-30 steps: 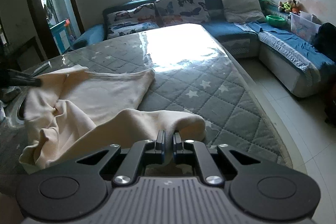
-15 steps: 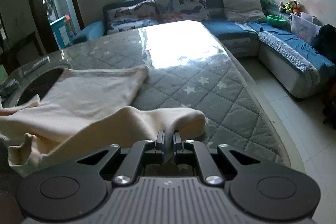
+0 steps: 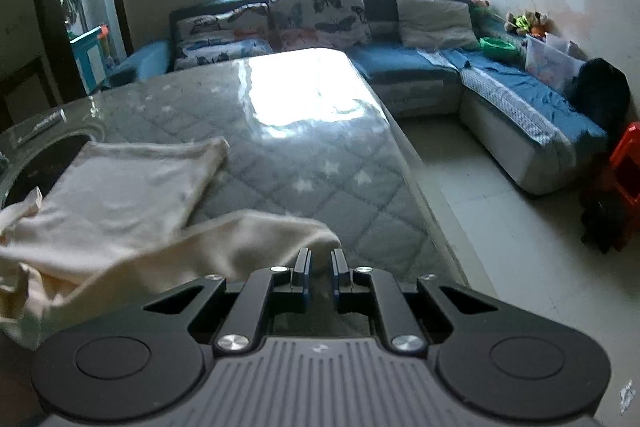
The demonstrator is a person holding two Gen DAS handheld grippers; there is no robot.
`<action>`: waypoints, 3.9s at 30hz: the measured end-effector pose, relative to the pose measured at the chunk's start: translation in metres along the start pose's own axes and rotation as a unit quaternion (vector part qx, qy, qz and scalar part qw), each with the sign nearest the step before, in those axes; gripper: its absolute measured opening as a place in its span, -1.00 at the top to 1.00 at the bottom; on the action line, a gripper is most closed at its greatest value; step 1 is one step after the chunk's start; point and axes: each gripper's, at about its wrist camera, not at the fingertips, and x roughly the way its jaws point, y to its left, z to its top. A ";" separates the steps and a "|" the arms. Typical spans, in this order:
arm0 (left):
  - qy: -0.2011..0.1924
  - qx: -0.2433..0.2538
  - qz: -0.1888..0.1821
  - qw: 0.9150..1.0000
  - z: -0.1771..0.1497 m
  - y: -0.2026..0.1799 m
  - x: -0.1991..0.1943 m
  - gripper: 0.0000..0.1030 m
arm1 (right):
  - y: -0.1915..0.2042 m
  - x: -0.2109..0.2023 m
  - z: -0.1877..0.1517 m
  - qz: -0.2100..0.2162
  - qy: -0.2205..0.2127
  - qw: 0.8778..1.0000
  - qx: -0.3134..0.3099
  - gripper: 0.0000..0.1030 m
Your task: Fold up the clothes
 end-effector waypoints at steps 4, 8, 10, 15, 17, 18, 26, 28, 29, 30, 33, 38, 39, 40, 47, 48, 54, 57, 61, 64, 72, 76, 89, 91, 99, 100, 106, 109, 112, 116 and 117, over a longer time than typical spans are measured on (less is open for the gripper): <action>0.009 0.011 -0.028 0.999 0.018 -0.021 0.027 0.12 | 0.016 0.014 0.020 0.039 -0.007 0.999 -0.012 0.83; 0.021 0.017 -0.047 0.999 0.033 -0.039 0.054 0.12 | 0.038 0.043 0.038 0.086 0.004 0.996 -0.024 0.82; 0.022 0.021 -0.050 0.998 0.040 -0.048 0.066 0.12 | 0.047 0.059 0.042 0.101 0.015 0.994 -0.024 0.81; 0.027 0.041 -0.057 0.997 0.056 -0.065 0.095 0.09 | 0.066 0.098 0.050 0.121 0.042 0.991 -0.030 0.79; 0.030 0.048 -0.060 0.997 0.061 -0.071 0.105 0.09 | 0.071 0.106 0.052 0.120 0.045 0.991 -0.034 0.79; 0.031 0.052 -0.061 0.996 0.063 -0.074 0.109 0.09 | 0.073 0.110 0.053 0.119 0.046 0.991 -0.037 0.79; 0.042 0.071 -0.067 0.994 0.078 -0.091 0.140 0.09 | 0.090 0.142 0.060 0.114 0.058 0.990 -0.053 0.85; 0.039 0.074 -0.070 0.994 0.082 -0.093 0.144 0.09 | 0.094 0.150 0.062 0.113 0.061 0.990 -0.057 0.91; 0.038 0.074 -0.070 0.994 0.085 -0.094 0.146 0.09 | 0.096 0.153 0.063 0.112 0.062 0.990 -0.061 0.93; 0.037 0.075 -0.071 0.994 0.087 -0.095 0.148 0.09 | 0.098 0.154 0.065 0.110 0.060 0.990 -0.066 0.93; 0.034 0.078 -0.069 0.994 0.096 -0.098 0.156 0.09 | 0.102 0.159 0.073 0.090 0.055 0.991 -0.086 0.94; 0.027 0.078 -0.072 0.994 0.116 -0.103 0.176 0.09 | 0.103 0.178 0.091 0.062 0.050 0.991 -0.110 0.94; 0.023 0.077 -0.073 0.994 0.121 -0.104 0.181 0.09 | 0.102 0.183 0.095 0.057 0.049 0.991 -0.113 0.94; 0.019 0.075 -0.074 0.994 0.125 -0.106 0.186 0.09 | 0.101 0.188 0.099 0.052 0.049 0.991 -0.115 0.94; -0.001 0.078 -0.075 0.994 0.154 -0.125 0.215 0.09 | 0.096 0.223 0.127 0.018 0.039 0.991 -0.128 0.94; -0.003 0.077 -0.074 0.994 0.158 -0.128 0.219 0.09 | 0.093 0.229 0.131 0.015 0.039 0.991 -0.127 0.94; -0.008 0.076 -0.080 0.994 0.167 -0.138 0.219 0.09 | 0.081 0.238 0.148 0.019 0.043 0.991 -0.124 0.91; -0.012 0.085 -0.094 0.992 0.159 -0.140 0.202 0.09 | 0.073 0.221 0.146 0.028 0.041 0.992 -0.119 0.91; -0.019 0.102 -0.121 0.987 0.144 -0.144 0.173 0.05 | 0.066 0.199 0.133 0.048 0.058 0.990 -0.121 0.89; -0.023 0.127 -0.151 0.980 0.120 -0.148 0.140 0.01 | 0.067 0.179 0.113 0.050 0.068 0.985 -0.148 0.87; -0.030 0.190 -0.219 0.957 0.052 -0.154 0.064 -0.09 | 0.060 0.131 0.065 0.007 0.079 0.978 -0.192 0.78; -0.041 0.230 -0.205 0.950 0.025 -0.166 0.053 -0.09 | 0.050 0.115 0.051 -0.004 0.080 0.981 -0.177 0.78; -0.033 0.213 -0.189 0.958 0.006 -0.177 0.060 0.78 | 0.066 0.055 0.045 0.043 0.014 0.985 -0.168 0.78; -0.035 0.211 -0.188 0.959 0.003 -0.176 0.058 0.86 | 0.079 0.048 0.047 0.067 0.003 0.982 -0.177 0.78; -0.052 0.192 -0.198 0.960 0.002 -0.162 0.036 0.89 | 0.130 0.040 0.047 0.160 -0.001 0.965 -0.209 0.78; -0.052 0.187 -0.201 0.960 0.002 -0.160 0.034 0.89 | 0.136 0.043 0.045 0.166 0.002 0.963 -0.212 0.78; -0.052 0.177 -0.211 0.960 0.000 -0.154 0.024 0.89 | 0.164 0.058 0.028 0.180 0.023 0.951 -0.249 0.65; -0.048 0.177 -0.220 0.958 -0.002 -0.153 0.023 0.89 | 0.171 0.062 0.016 0.168 0.023 0.947 -0.273 0.61; -0.042 0.178 -0.227 0.956 -0.006 -0.154 0.023 0.89 | 0.169 0.067 0.013 0.149 0.027 0.950 -0.273 0.62; -0.036 0.187 -0.232 0.954 -0.011 -0.156 0.022 0.89 | 0.159 0.062 0.012 0.150 0.030 0.952 -0.267 0.91; -0.035 0.190 -0.235 0.953 -0.013 -0.156 0.021 0.89 | 0.158 0.059 0.011 0.150 0.029 0.951 -0.268 0.91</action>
